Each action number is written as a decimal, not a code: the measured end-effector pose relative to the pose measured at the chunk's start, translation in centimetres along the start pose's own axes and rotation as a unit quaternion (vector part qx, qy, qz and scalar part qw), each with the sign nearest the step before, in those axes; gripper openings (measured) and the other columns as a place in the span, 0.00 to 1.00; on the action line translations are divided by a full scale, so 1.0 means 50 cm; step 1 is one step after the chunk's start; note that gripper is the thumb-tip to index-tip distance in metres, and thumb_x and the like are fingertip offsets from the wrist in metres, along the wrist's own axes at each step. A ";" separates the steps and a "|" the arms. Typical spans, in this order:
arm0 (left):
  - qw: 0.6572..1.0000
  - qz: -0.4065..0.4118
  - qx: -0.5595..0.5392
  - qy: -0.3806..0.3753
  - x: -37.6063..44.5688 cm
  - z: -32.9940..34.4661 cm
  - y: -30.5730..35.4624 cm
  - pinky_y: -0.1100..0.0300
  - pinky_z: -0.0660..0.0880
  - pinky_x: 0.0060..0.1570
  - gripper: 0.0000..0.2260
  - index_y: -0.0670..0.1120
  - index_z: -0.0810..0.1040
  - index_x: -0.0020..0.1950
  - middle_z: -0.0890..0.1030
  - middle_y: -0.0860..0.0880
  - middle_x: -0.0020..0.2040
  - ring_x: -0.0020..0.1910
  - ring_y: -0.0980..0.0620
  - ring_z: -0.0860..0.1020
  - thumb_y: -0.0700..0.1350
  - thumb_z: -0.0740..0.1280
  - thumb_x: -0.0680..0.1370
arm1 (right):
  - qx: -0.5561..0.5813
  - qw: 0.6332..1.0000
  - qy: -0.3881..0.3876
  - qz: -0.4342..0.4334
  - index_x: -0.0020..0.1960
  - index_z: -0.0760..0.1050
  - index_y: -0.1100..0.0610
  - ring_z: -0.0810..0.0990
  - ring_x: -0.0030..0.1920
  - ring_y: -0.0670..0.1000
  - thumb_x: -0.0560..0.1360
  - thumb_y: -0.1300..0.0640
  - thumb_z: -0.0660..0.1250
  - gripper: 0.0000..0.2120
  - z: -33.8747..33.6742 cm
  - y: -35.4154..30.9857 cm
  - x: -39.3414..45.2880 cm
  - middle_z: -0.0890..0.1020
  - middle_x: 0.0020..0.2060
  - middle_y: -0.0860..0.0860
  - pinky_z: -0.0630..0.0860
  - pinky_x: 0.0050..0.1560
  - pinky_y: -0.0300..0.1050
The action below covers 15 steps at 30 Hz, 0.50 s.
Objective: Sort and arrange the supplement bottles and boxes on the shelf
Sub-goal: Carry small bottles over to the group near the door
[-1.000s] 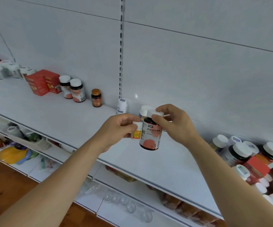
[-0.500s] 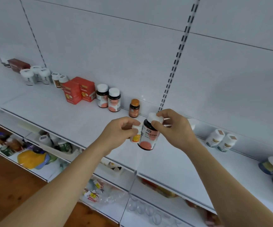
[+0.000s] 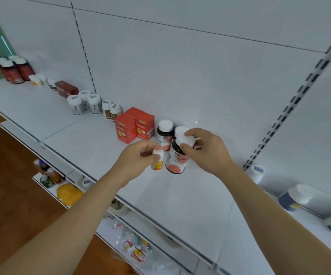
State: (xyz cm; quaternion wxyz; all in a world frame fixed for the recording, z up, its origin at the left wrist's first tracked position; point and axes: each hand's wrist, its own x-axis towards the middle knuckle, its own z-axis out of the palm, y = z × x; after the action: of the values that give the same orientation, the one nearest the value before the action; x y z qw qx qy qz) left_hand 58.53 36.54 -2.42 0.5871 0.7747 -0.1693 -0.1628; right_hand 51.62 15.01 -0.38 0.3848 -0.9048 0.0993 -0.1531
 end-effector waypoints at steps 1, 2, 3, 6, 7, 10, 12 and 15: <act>1.000 0.000 0.003 0.000 0.012 -0.016 -0.008 0.62 0.75 0.49 0.11 0.53 0.82 0.54 0.84 0.55 0.52 0.52 0.57 0.82 0.39 0.71 0.76 | -0.012 1.000 0.003 -0.007 0.58 0.77 0.42 0.80 0.45 0.40 0.71 0.45 0.71 0.15 0.016 -0.008 0.013 0.81 0.52 0.43 0.77 0.46 0.38; 1.000 0.001 0.005 -0.001 0.025 -0.032 -0.016 0.63 0.75 0.48 0.11 0.53 0.82 0.54 0.84 0.56 0.52 0.52 0.57 0.81 0.39 0.71 0.76 | -0.025 1.000 0.001 -0.011 0.59 0.77 0.43 0.80 0.47 0.43 0.72 0.46 0.71 0.16 0.032 -0.015 0.026 0.80 0.53 0.43 0.76 0.47 0.37; 1.000 0.003 0.009 -0.004 0.040 -0.050 -0.024 0.63 0.75 0.48 0.11 0.54 0.82 0.53 0.84 0.56 0.52 0.52 0.58 0.81 0.39 0.71 0.76 | -0.041 0.999 0.000 -0.011 0.60 0.76 0.44 0.80 0.47 0.44 0.73 0.46 0.71 0.17 0.049 -0.022 0.039 0.80 0.54 0.43 0.74 0.45 0.32; 0.999 0.012 0.016 -0.026 0.084 -0.103 -0.046 0.63 0.75 0.47 0.11 0.56 0.82 0.53 0.84 0.57 0.52 0.52 0.60 0.81 0.40 0.71 0.76 | -0.078 0.997 0.009 -0.003 0.62 0.76 0.47 0.79 0.48 0.47 0.73 0.48 0.71 0.18 0.097 -0.045 0.068 0.79 0.56 0.46 0.71 0.42 0.30; 0.999 0.016 0.020 -0.037 0.101 -0.121 -0.054 0.62 0.76 0.49 0.11 0.55 0.82 0.53 0.84 0.57 0.52 0.52 0.60 0.81 0.40 0.71 0.76 | -0.080 0.997 0.015 -0.001 0.62 0.76 0.47 0.80 0.48 0.48 0.73 0.49 0.71 0.18 0.114 -0.052 0.075 0.79 0.57 0.47 0.74 0.45 0.34; 0.997 0.027 0.023 -0.075 0.142 -0.173 -0.070 0.61 0.77 0.51 0.11 0.54 0.82 0.54 0.83 0.57 0.53 0.52 0.61 0.80 0.40 0.71 0.76 | -0.095 0.995 0.033 0.024 0.62 0.76 0.49 0.79 0.49 0.50 0.73 0.51 0.72 0.18 0.162 -0.075 0.083 0.78 0.56 0.48 0.77 0.52 0.44; 0.994 0.039 0.031 -0.102 0.163 -0.202 -0.081 0.62 0.76 0.48 0.11 0.54 0.82 0.54 0.83 0.57 0.53 0.51 0.61 0.80 0.40 0.71 0.76 | -0.113 0.992 0.048 0.031 0.62 0.76 0.50 0.79 0.48 0.51 0.74 0.52 0.71 0.17 0.191 -0.087 0.084 0.78 0.55 0.49 0.78 0.52 0.48; 0.989 0.051 0.042 -0.135 0.180 -0.233 -0.093 0.63 0.77 0.48 0.10 0.54 0.82 0.54 0.83 0.57 0.53 0.51 0.61 0.80 0.40 0.71 0.76 | -0.119 0.989 0.071 0.054 0.64 0.76 0.52 0.79 0.47 0.52 0.75 0.54 0.71 0.18 0.227 -0.098 0.083 0.78 0.56 0.49 0.78 0.52 0.50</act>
State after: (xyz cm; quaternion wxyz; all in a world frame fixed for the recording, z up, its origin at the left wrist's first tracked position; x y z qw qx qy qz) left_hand 72.12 43.61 -4.39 0.5336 0.7599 -0.2927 -0.2282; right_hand 59.80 24.71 -3.43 0.2742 -0.9242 0.1928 -0.1831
